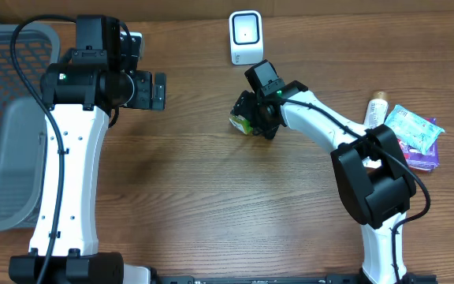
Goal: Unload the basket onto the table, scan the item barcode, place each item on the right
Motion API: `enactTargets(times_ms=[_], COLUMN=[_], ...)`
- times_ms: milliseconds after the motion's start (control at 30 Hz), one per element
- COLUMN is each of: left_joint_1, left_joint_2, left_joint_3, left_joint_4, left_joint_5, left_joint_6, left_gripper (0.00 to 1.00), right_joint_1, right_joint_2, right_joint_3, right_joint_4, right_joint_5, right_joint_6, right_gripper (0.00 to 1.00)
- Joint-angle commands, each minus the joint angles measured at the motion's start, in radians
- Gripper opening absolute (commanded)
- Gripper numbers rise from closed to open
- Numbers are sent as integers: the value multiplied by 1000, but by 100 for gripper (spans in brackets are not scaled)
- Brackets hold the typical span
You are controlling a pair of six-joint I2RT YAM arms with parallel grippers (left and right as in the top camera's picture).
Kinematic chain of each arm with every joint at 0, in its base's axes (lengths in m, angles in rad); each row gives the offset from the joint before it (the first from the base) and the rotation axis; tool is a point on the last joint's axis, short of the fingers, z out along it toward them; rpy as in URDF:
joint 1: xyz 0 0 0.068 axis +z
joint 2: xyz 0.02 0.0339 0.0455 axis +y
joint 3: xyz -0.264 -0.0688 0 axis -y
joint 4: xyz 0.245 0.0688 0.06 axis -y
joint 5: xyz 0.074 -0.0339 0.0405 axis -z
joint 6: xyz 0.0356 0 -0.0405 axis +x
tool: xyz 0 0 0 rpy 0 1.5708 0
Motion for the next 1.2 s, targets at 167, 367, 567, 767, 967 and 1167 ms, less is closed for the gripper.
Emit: enactTargets(times_ms=[167,367,567,767,967,1167], left_joint_1=[-7,-7,-5,-6,-5,-7], left_joint_2=[-3,-3,-3,-3,-3,-3], left_joint_3=[18,18,18,18,18,18], left_joint_4=[1,1,1,1,1,1], left_joint_5=[10,10,10,10,10,10], left_joint_6=[23,23,23,23,23,23], left_gripper=[99,100,100,100,100,100], right_joint_1=[-8,-66,-167,-282,-307,-288], right_joint_2=[6,-21,-58,-58,-58,-58], right_joint_3=[2,39,135,323,488,640], right_joint_4=[-18,-24,-57,-180,-201,-270], right_joint_5=[51,-142,-648,-1046,-1078,-783], right_joint_6=[-83,-312,-632,-752,-756,-760], right_gripper=[15,4,4,4,3,3])
